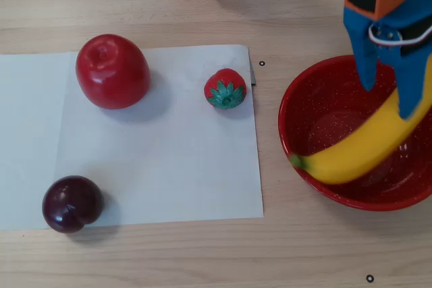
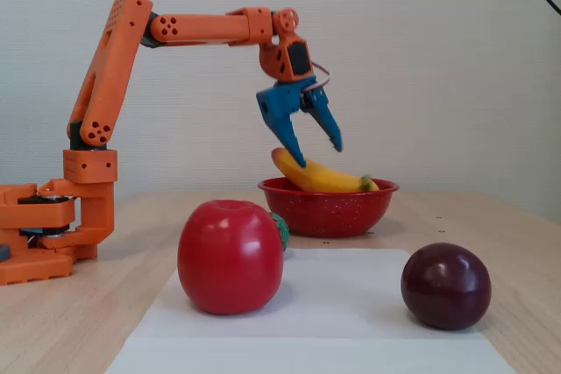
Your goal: Grasp the banana and put it in the red bowl
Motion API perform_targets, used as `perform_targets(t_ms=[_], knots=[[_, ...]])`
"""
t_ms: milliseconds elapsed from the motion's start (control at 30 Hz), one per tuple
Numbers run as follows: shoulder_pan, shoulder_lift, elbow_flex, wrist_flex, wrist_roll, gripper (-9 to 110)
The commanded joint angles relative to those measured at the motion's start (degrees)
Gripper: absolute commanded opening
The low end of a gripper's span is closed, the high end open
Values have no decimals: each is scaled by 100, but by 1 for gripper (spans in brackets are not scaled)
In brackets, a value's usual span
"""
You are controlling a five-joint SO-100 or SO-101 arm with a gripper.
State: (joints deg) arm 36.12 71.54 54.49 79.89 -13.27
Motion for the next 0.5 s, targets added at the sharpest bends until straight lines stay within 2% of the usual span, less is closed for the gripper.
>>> perform_targets(t_ms=[0,33,167,467], knots=[[-360,800,-800,272,-97,6],[-404,861,-888,396,-62,1],[-598,1151,-1116,817,-53,0],[-1213,2593,-123,1169,114,0]])
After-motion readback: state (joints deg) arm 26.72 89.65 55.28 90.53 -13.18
